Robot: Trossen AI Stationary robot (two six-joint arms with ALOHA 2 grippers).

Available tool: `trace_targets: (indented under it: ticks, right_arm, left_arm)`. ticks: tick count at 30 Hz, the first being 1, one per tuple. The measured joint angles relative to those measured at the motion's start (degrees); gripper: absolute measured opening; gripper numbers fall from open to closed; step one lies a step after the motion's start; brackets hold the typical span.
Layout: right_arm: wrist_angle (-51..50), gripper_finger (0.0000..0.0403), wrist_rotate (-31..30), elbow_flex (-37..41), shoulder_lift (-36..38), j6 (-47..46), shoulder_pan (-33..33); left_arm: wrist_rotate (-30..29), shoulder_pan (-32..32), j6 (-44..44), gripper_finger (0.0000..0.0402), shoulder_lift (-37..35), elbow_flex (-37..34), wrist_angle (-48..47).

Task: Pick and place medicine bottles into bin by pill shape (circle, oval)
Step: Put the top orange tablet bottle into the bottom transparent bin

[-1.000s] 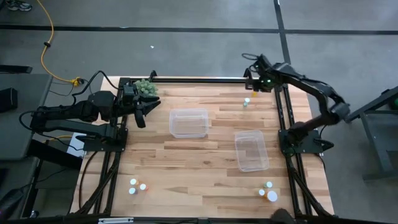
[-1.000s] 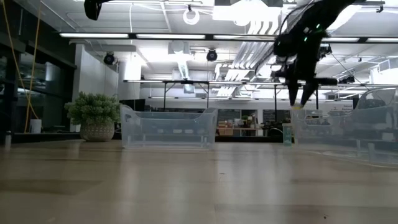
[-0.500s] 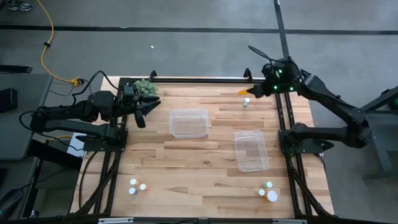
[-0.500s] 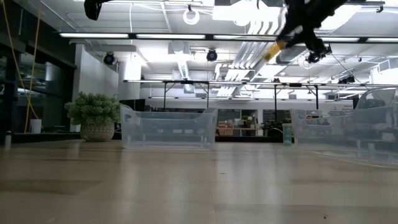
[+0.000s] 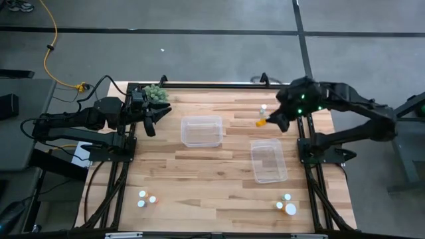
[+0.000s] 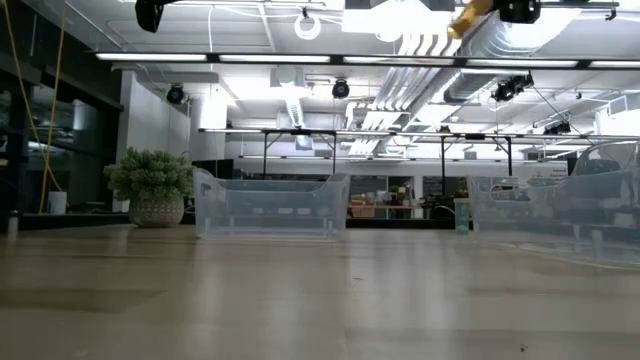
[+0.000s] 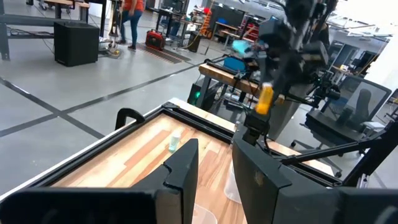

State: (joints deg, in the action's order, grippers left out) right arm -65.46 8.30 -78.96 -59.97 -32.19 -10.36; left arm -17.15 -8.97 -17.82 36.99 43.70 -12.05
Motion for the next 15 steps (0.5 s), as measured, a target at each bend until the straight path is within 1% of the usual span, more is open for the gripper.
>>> trace_targets:
  ticks: [2, 5, 10, 15]
  right_arm:
    - [-2.0, 0.0106, -1.2, 0.8, -0.4, -2.6, 3.1]
    - [-4.5, 0.0106, -2.2, 4.4, -0.9, -7.1, 7.1]
    - [-3.4, 0.0106, -2.3, 14.6, -1.2, -17.4, 12.2]
    - [0.5, 0.0106, -3.6, 24.9, -1.2, -30.6, 14.7]
  left_arm:
    - [0.0, 0.0, 0.0, 0.009, 0.0, 0.0, 0.0]
    - [-0.1, 0.0, 0.0, 0.009, 0.0, 0.0, 0.0]
    - [-0.2, 0.0, 0.0, 0.009, 0.0, 0.0, 0.0]
    - [-0.2, 0.0, 0.0, 0.009, 0.0, 0.0, 0.0]
